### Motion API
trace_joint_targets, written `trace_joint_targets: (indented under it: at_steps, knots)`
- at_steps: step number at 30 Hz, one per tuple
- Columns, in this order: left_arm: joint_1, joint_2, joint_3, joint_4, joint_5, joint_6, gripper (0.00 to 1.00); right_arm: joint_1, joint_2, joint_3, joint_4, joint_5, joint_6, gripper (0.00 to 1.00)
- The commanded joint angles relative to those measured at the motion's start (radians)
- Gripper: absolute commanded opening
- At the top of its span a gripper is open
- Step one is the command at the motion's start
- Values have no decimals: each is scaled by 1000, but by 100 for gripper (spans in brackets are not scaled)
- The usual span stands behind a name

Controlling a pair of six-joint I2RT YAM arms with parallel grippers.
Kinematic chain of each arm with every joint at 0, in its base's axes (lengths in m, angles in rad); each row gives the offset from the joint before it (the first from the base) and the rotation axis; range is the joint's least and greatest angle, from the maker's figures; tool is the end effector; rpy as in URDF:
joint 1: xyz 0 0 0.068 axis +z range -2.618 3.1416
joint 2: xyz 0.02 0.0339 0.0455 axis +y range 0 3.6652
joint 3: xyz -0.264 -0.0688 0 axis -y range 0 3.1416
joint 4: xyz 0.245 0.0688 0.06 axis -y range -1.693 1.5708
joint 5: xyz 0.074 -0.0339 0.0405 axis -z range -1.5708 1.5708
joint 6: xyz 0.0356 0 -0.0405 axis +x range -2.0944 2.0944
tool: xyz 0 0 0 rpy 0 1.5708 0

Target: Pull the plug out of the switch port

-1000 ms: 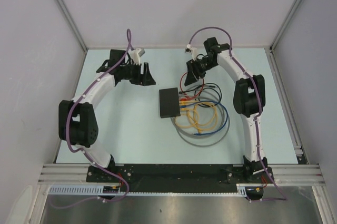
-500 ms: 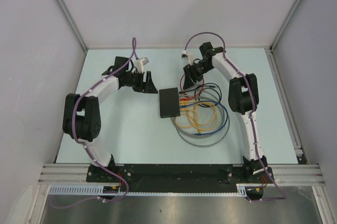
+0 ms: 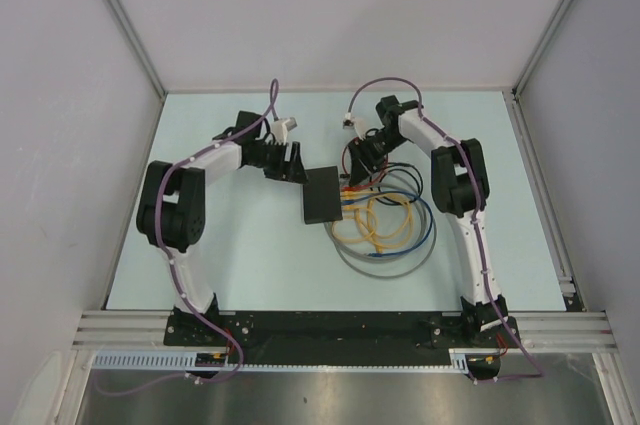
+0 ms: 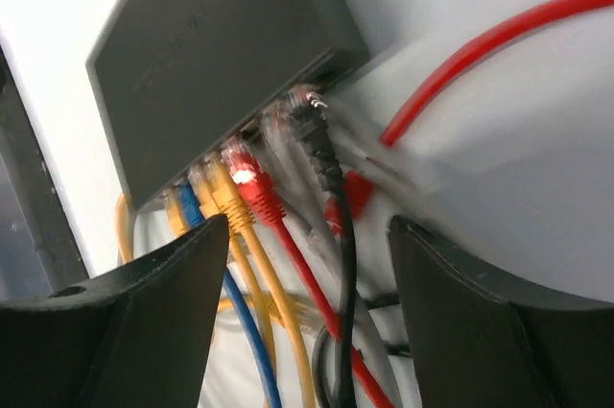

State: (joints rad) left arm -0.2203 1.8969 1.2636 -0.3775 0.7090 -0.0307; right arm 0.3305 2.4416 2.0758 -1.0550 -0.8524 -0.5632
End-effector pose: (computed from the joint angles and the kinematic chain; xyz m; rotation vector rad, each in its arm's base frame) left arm 0.3767 -0.1081 0.1814 0.5013 2.4625 -1.0076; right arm 0.4517 0.1833 0.1556 -1.2313 2.3595 1.1763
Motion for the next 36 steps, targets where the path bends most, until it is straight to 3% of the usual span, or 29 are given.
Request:
trace_joint_targets:
  at_steps: [1,10,14,20,25,36]
  knots:
    - [-48,25,74,9,0,28,74,36,-59,-95,-14,24,-35,73]
    - [-74,33,114,9,9,63,74,67,-216,-282,44,13,45,74]
    - [-74,25,141,0,0,89,74,82,-269,-341,119,93,123,77]
    - [-73,-44,174,-69,-9,152,75,22,-230,-215,92,104,120,77]
    - [-74,-73,135,-74,6,97,74,-7,-175,-88,76,24,112,74]
    - [-74,-56,74,-90,58,129,58,7,-20,67,23,-69,69,61]
